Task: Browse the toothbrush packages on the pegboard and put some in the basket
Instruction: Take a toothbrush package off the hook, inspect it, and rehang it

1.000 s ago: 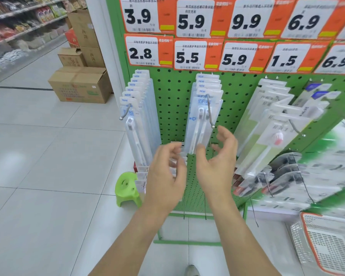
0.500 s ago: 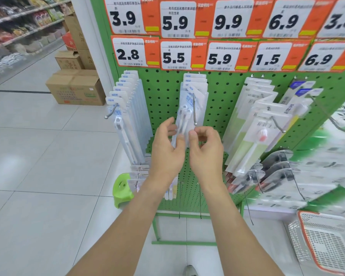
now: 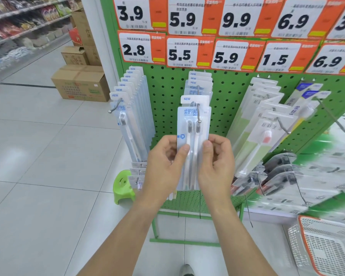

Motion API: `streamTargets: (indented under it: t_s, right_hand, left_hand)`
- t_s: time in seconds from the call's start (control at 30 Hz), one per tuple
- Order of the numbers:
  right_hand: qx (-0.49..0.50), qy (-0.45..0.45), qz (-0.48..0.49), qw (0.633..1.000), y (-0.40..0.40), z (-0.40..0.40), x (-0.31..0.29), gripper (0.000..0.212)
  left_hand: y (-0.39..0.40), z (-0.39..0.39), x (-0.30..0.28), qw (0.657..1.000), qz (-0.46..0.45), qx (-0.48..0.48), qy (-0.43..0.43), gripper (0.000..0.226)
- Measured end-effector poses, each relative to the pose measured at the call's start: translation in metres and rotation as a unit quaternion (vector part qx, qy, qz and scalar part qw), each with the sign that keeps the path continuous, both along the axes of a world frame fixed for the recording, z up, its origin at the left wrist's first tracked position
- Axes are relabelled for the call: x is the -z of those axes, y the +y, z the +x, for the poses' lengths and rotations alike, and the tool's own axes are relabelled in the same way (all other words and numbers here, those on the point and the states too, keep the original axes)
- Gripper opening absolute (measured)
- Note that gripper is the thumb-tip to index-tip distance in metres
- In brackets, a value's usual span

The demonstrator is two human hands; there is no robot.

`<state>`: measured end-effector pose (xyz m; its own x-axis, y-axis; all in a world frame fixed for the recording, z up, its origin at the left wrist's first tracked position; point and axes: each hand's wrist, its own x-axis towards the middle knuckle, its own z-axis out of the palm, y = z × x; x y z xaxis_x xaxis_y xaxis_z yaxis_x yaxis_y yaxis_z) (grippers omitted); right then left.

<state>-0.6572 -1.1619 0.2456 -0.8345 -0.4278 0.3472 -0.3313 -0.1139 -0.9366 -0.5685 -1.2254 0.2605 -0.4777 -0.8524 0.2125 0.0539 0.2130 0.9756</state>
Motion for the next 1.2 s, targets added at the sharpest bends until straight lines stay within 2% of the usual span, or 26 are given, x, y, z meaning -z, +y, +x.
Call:
streamTargets:
  t_s: [0.23, 0.47, 0.67, 0.87, 1.0, 1.1, 1.2]
  right_hand:
    - [-0.016, -0.029, -0.038, 0.999, 0.019, 0.022, 0.001, 0.017]
    - [-0.021, -0.032, -0.071, 0.997, 0.033, 0.037, 0.001, 0.012]
    - [-0.078, -0.052, -0.100, 0.991, 0.050, 0.043, 0.000, 0.010]
    - [-0.175, -0.112, -0.033, 0.978, 0.057, 0.035, 0.009, 0.011]
    - [-0.244, -0.181, 0.031, 0.952, 0.061, 0.027, 0.022, 0.010]
    - [-0.287, -0.193, 0.102, 0.933, 0.064, 0.023, 0.033, 0.012]
    - [-0.302, -0.212, 0.103, 0.924, 0.064, 0.023, 0.034, 0.012]
  left_hand:
    - [0.019, 0.018, 0.000, 1.000, 0.008, 0.012, 0.013, 0.016]
    - [0.030, 0.033, -0.005, 0.999, -0.025, 0.014, -0.014, 0.020]
    - [0.038, 0.048, 0.003, 0.999, -0.009, 0.041, -0.026, 0.015]
    - [0.042, 0.066, 0.014, 0.988, 0.113, 0.101, -0.011, 0.017]
    - [0.037, 0.067, 0.023, 0.986, 0.155, 0.048, -0.038, 0.047]
    - [0.032, 0.069, 0.029, 0.986, 0.153, 0.028, -0.056, 0.039]
    - [0.031, 0.075, 0.036, 0.981, 0.158, 0.064, -0.091, 0.035]
